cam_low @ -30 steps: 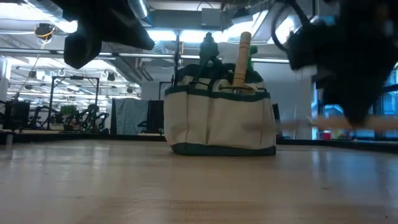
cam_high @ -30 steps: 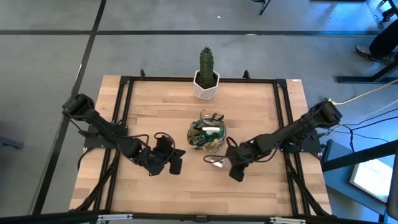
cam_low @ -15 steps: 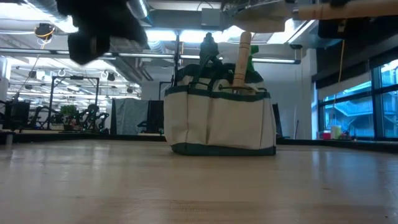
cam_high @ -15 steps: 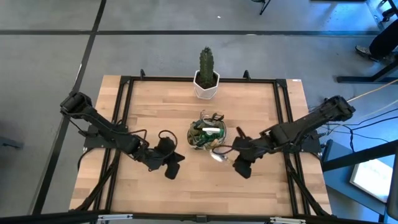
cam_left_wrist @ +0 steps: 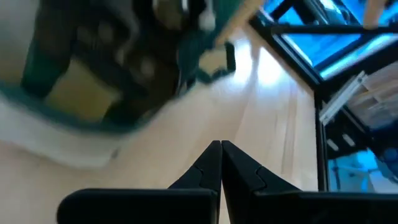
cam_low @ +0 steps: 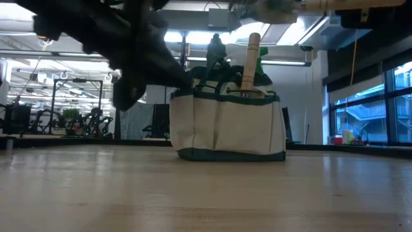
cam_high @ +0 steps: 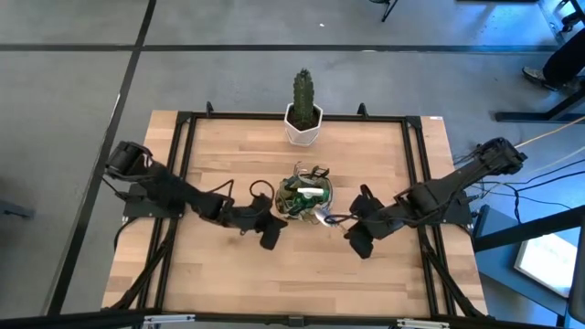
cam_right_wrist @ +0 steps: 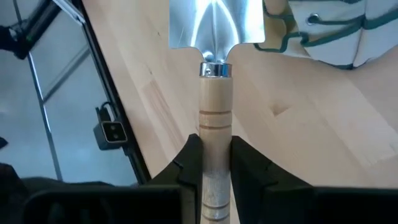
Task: Pick & Place Garden tools in Gardening bag
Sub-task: Put the trowel into the gardening bag
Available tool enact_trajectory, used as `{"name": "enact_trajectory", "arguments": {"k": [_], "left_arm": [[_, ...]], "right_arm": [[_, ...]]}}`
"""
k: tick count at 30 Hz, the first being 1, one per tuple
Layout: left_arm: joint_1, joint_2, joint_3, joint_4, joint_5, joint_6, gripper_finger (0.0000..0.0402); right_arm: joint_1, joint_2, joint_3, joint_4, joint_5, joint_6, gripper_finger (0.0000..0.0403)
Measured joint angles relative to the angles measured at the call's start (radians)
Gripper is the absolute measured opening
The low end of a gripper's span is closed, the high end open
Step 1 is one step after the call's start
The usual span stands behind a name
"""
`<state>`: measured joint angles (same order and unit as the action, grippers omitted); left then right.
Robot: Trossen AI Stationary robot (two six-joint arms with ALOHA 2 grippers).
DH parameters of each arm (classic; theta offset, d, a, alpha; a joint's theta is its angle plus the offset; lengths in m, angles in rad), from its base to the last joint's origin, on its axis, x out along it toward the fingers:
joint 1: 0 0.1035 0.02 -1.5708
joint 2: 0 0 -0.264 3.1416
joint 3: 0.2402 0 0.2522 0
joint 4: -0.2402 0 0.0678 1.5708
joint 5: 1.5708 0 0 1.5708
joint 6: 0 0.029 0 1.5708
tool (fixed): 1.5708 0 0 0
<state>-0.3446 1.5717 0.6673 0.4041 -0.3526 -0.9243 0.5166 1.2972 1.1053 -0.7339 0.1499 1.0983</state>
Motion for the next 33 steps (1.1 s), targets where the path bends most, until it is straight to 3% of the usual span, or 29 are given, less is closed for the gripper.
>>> {"name": "enact_trajectory", "arguments": {"k": [6,21,27,33], "left_arm": [[0.053,0.020,0.017,-0.070,-0.082,0.003,0.0002],[0.175,0.017,0.017,-0.257,-0.091,0.034,0.0002],[0.280,-0.008,0.016,-0.256,0.101,0.140,0.0002],[0.274,-0.179,0.016,-0.248,0.266,0.190,0.0002]], "right_arm": [[0.021,-0.009,0.000,0.019,0.055,0.035,0.0052],[0.031,-0.010,0.000,0.068,0.064,0.049,0.0052],[0.031,-0.010,0.000,0.074,0.060,0.044,0.0052],[0.030,-0.010,0.000,0.192,0.046,-0.025,0.0052]]}}
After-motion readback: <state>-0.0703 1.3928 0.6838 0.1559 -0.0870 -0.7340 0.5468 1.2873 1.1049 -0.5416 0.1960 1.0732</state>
